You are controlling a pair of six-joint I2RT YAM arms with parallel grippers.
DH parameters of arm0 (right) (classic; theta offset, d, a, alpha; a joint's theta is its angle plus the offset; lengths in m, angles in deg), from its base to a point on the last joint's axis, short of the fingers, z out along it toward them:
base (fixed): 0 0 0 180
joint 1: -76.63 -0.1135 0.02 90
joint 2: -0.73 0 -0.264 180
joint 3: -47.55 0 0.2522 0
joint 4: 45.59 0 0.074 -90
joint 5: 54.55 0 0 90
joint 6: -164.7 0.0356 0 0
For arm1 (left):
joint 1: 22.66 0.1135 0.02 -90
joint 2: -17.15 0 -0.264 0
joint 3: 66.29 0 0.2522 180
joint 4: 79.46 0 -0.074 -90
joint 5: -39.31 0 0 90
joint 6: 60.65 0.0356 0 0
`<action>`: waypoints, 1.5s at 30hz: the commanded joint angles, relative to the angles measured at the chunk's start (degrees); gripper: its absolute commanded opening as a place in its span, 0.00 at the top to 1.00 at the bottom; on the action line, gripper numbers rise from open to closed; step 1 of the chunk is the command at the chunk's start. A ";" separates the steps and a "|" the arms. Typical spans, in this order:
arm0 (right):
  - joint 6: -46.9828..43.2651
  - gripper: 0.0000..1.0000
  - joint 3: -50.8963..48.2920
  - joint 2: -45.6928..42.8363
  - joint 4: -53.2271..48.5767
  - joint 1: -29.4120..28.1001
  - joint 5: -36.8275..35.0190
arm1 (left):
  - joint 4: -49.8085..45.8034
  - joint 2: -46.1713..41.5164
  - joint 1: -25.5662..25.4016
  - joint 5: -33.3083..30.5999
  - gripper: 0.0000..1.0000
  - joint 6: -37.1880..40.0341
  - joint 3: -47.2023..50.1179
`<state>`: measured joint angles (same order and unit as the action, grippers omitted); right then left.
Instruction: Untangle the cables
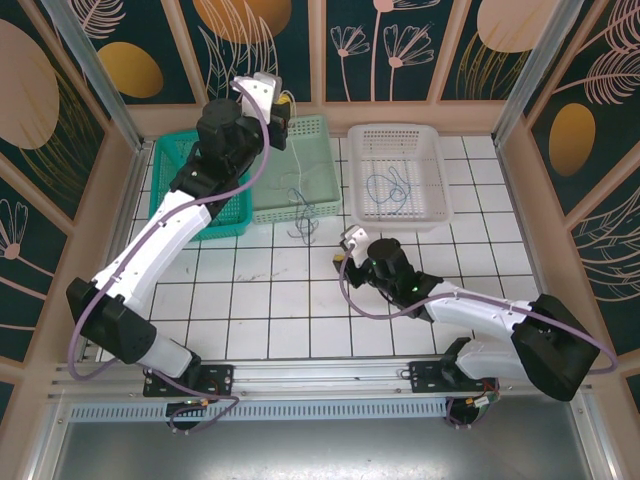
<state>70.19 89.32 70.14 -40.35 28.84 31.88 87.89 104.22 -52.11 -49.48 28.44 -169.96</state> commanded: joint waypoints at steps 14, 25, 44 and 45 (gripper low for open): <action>-9.06 0.25 9.54 8.60 5.44 5.41 -0.57 | 3.79 -8.79 -0.43 17.48 1.00 -3.23 8.93; -10.25 0.23 12.62 12.93 8.43 5.95 7.94 | 5.92 -10.90 -0.37 21.69 1.00 -5.74 10.23; -13.35 0.59 19.91 23.12 14.59 6.46 10.57 | 9.61 -12.45 -0.42 26.55 1.00 -9.12 12.32; -13.24 0.63 19.98 23.14 15.05 6.48 11.09 | 10.08 -12.60 -0.43 27.01 1.00 -9.56 12.52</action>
<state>58.14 107.16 92.81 -29.09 35.02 40.36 93.94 93.42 -52.50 -25.13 20.92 -158.22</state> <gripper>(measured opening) 0.381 0.064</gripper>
